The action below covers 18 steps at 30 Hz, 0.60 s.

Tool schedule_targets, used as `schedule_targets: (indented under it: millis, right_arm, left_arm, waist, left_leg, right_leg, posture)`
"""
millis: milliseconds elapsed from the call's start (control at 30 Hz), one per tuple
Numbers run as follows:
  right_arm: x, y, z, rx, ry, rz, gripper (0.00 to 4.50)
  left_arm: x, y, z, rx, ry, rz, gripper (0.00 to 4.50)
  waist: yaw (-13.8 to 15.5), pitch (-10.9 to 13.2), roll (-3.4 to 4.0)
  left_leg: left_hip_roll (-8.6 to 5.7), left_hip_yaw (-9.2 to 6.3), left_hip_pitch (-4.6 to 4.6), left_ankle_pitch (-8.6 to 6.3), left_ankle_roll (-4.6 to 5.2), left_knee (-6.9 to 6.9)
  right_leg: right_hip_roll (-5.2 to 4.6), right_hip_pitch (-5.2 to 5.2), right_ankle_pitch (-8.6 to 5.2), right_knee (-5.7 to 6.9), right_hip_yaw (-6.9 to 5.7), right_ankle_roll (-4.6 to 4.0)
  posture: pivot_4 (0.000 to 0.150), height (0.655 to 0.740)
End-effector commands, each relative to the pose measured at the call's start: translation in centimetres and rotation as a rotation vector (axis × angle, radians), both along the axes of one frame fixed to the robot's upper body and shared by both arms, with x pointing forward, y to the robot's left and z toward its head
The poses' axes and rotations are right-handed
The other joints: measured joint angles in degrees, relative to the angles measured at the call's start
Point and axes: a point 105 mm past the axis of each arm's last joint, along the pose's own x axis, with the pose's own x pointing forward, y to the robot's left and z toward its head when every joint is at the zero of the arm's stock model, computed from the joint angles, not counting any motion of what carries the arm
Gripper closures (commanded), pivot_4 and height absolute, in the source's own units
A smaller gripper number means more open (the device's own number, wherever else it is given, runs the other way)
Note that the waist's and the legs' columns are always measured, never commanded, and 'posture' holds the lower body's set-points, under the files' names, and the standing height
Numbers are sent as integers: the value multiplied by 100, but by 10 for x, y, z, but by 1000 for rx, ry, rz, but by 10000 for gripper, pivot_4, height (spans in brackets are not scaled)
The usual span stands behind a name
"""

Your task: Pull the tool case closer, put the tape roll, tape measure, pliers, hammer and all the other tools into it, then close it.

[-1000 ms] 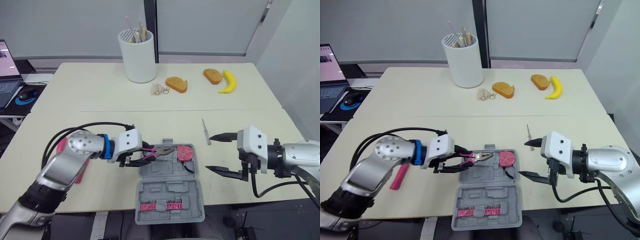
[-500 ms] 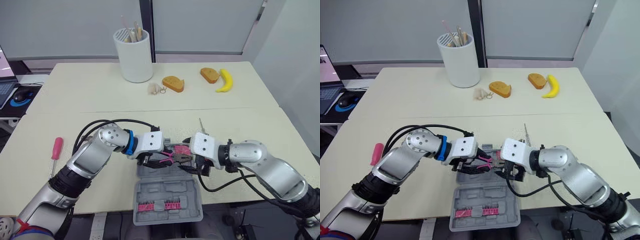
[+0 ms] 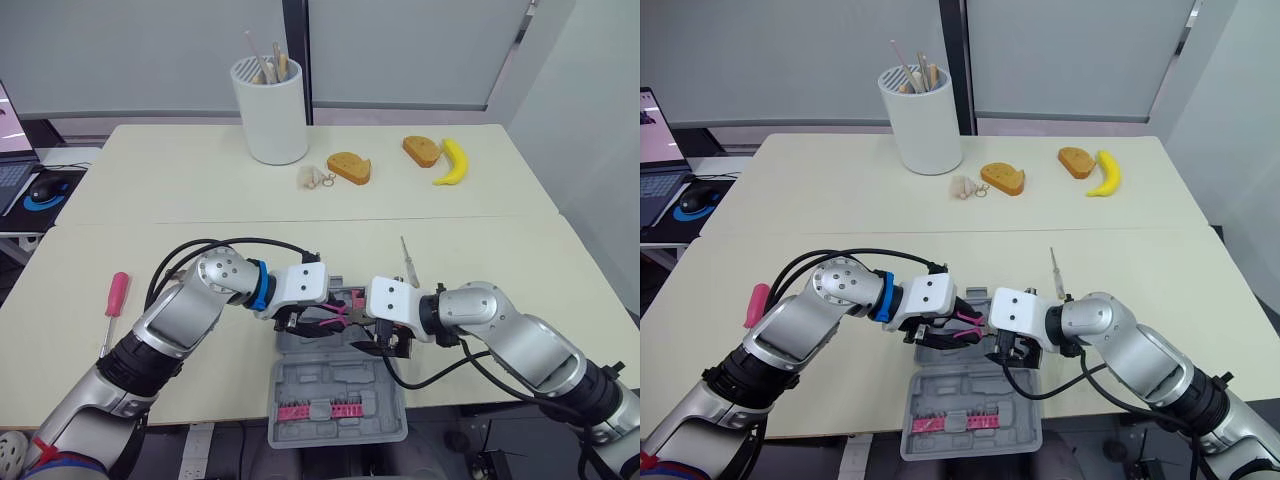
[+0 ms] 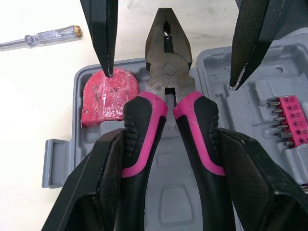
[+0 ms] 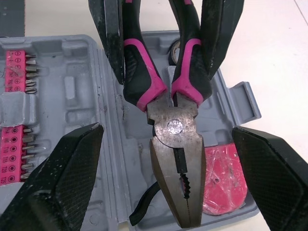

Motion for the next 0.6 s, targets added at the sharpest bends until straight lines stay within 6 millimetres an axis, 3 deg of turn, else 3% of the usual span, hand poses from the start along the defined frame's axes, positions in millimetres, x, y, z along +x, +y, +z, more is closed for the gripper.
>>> schedule_targets:
  millis: [33, 167, 300, 600]
  right_arm:
    - [1, 5, 10, 10, -50, 32, 12576]
    - [2, 6, 10, 12, -61, 41, 24705]
    - [3, 7, 12, 13, -72, 50, 32481]
    - [3, 8, 15, 14, -86, 66, 32479]
  left_arm:
    - [-3, -6, 11, -19, -43, -31, 19023]
    - [-3, -6, 10, -12, -46, -30, 19023]
    - [-2, -6, 9, -8, -47, -26, 19040]
    - [-6, -9, 10, -43, -4, -38, 19040]
  waist:
    - [4, 0, 0]
    - [14, 0, 0]
    - [14, 0, 0]
    - [14, 0, 0]
  left_leg:
    - [0, -1, 0, 0, 0, 0]
    - [-1, 0, 0, 0, 0, 3]
    - [-1, -1, 1, 0, 0, 4]
    - [-1, -1, 0, 0, 0, 5]
  right_leg:
    - [0, 0, 0, 1, 0, 0]
    - [-1, 0, 0, 5, 0, 0]
    - [0, -5, 0, 12, 1, 0]
    - [0, -14, 0, 24, 7, -1]
  posture:
    - [1500, 7337]
    - [1500, 7337]
    - [1500, 7337]
    - [1500, 7337]
